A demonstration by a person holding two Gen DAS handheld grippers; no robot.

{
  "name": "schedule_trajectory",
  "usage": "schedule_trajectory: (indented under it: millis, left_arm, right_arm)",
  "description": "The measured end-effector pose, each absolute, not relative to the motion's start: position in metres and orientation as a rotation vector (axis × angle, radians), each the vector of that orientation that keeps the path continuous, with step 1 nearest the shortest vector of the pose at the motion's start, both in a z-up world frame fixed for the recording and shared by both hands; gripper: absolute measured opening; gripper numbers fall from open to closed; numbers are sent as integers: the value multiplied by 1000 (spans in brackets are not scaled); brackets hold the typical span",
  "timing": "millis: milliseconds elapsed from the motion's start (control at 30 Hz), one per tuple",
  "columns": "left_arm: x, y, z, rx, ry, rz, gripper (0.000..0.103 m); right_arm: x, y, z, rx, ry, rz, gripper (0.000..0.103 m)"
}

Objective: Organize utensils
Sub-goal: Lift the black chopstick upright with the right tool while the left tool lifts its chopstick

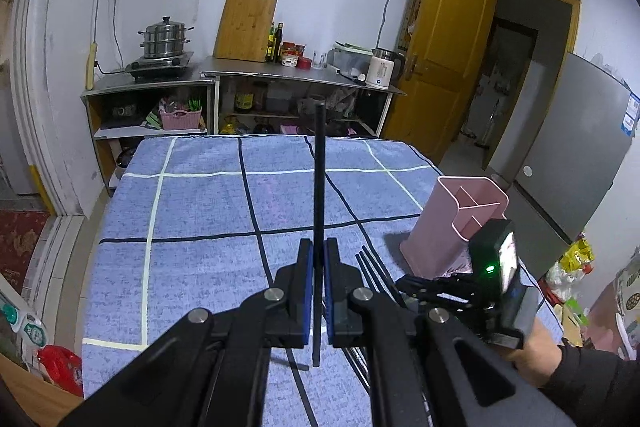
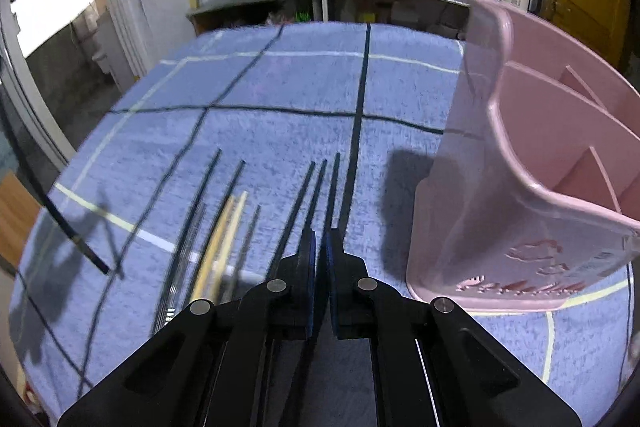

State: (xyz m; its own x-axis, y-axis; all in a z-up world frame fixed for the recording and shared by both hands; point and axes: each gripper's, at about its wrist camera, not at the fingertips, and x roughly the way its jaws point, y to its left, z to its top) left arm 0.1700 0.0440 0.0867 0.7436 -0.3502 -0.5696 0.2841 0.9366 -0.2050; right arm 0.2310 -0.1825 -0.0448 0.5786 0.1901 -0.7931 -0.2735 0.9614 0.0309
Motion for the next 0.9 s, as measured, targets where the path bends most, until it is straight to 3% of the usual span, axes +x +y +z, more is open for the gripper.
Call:
schedule_trajectory:
  millis: [567,900]
  left_arm:
    - [176,48,77,-132,658,-377,5]
    - [175,47,80,-130,655,-375,5]
  right_arm:
    - [255,-176,-58,-102,993,273,7]
    - [230,-184,-11,-47,870,322,7]
